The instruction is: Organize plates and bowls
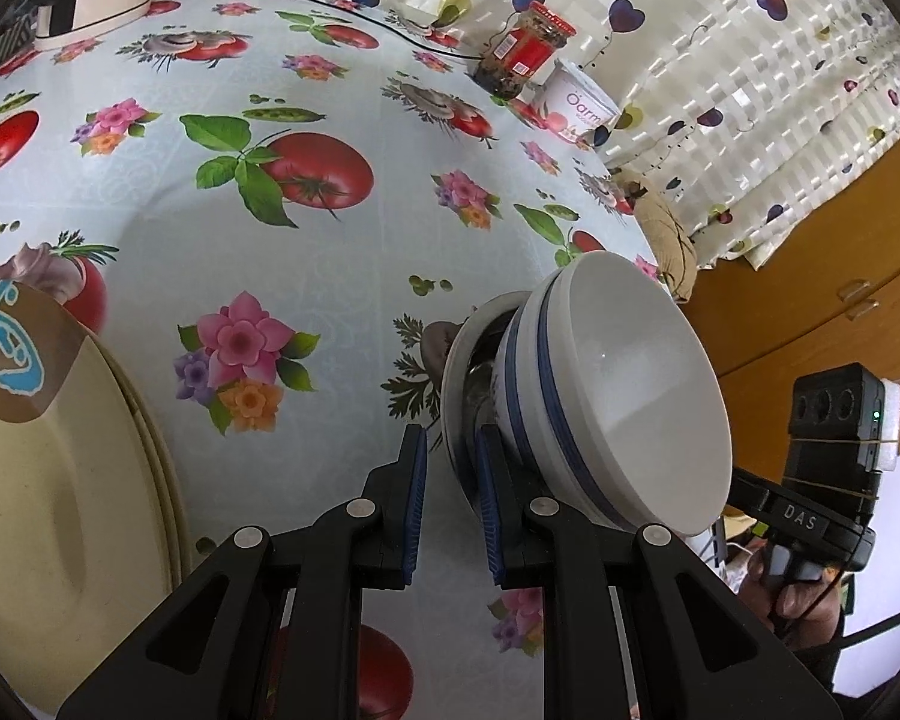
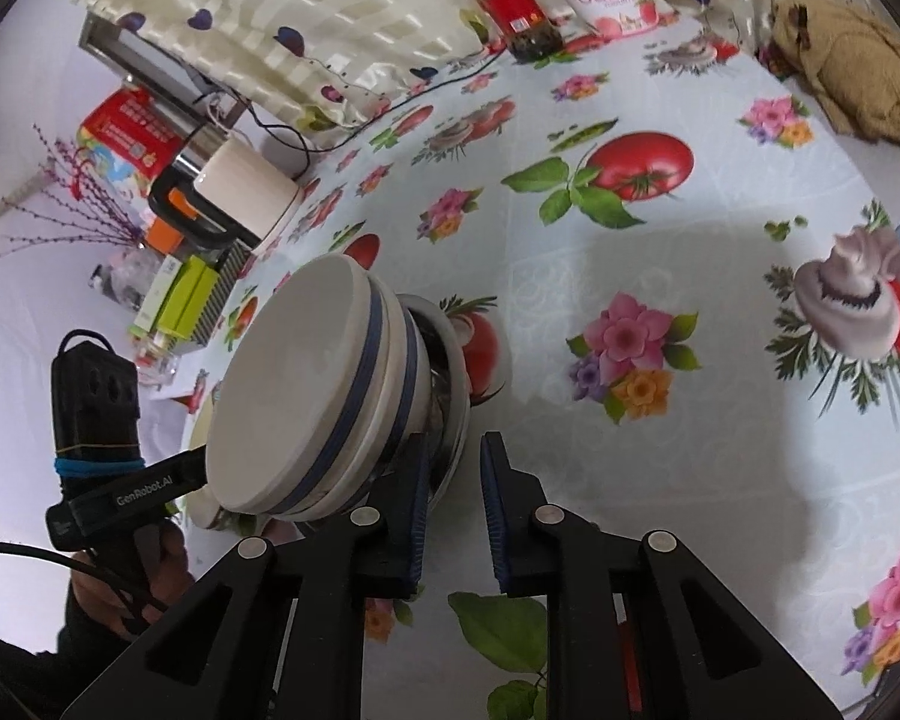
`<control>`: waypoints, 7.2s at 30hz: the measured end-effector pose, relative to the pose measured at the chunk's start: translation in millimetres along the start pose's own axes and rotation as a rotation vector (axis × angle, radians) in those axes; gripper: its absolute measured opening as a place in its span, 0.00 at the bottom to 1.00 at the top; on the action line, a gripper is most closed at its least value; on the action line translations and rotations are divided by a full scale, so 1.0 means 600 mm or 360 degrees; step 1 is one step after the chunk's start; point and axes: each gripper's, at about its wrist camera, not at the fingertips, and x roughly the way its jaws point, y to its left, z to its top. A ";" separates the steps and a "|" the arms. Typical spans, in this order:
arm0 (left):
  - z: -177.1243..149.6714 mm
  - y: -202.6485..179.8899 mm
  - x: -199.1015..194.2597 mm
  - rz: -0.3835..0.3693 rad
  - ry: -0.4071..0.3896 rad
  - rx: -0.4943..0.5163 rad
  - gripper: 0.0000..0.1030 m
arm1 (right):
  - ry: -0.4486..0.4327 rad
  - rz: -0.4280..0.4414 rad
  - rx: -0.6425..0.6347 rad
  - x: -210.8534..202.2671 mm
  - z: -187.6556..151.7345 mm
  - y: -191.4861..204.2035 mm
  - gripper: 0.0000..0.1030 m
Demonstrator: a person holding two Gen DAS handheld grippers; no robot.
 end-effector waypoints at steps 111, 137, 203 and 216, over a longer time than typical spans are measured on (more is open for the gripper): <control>-0.073 0.189 -0.241 0.0447 -0.0405 -0.0267 0.13 | 0.0367 0.0224 -0.0499 0.183 0.012 0.313 0.12; -0.080 0.232 -0.239 0.0455 -0.0386 -0.0334 0.13 | 0.0483 0.0200 -0.0519 0.241 0.004 0.333 0.12; -0.187 0.089 -0.294 0.0913 -0.0477 -0.0072 0.15 | 0.0176 -0.0149 -0.1098 0.083 -0.143 0.410 0.63; -0.197 0.080 -0.289 0.0971 -0.0463 -0.0050 0.15 | 0.0167 -0.0208 -0.1120 0.074 -0.165 0.408 0.67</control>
